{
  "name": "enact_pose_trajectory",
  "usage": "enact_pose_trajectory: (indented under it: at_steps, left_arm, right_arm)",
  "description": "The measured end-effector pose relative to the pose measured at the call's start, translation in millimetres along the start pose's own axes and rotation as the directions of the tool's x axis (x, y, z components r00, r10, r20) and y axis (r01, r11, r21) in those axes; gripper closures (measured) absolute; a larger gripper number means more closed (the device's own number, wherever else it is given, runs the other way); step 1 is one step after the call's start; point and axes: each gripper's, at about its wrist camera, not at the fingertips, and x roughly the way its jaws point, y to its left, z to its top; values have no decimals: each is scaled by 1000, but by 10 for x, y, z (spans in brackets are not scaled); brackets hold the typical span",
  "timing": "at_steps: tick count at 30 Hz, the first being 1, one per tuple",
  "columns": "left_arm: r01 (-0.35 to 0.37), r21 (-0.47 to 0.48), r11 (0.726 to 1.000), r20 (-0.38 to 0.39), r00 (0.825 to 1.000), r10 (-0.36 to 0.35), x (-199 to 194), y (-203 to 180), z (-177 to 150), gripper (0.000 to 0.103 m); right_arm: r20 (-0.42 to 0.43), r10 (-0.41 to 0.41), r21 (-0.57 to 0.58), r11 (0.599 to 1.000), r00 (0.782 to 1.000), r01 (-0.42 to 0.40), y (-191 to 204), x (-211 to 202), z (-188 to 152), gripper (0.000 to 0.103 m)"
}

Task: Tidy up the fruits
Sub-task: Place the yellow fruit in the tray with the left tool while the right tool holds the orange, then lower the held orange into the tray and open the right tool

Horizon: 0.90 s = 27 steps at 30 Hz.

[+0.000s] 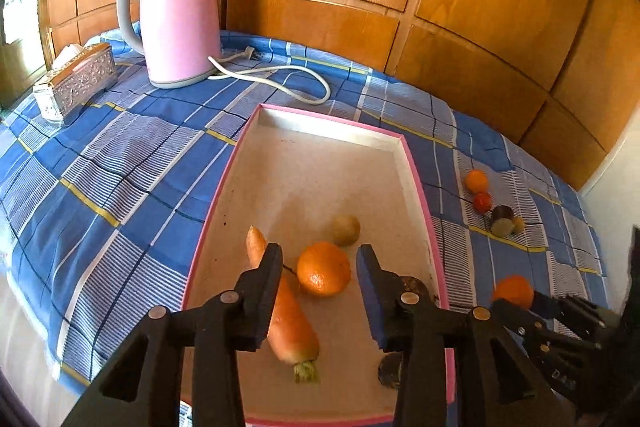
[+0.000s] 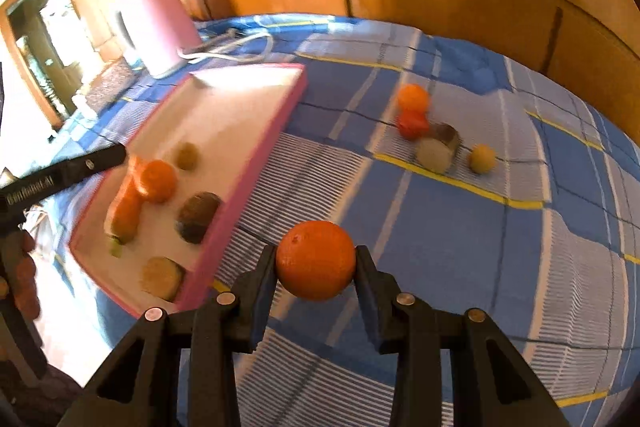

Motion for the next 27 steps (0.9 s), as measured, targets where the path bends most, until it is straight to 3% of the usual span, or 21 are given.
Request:
enact_pose_trajectory:
  at_steps: [12,18,27]
  left_arm:
    - [11,-27,1000,19,1000,-10,-165,87,-64,61]
    - [-13,-76,997,29,999,16,-194,251,-76,53]
    - [-33,-92,995,23,999,36,-187,361,-115,53]
  right_arm:
    - [8,98,-102,990,995,-96,555,114,362,65]
    - [-17,153,-117,981,988,-153,776,261,482,65]
    - [-49,157,-99,982,986,-161,873,442,439,64]
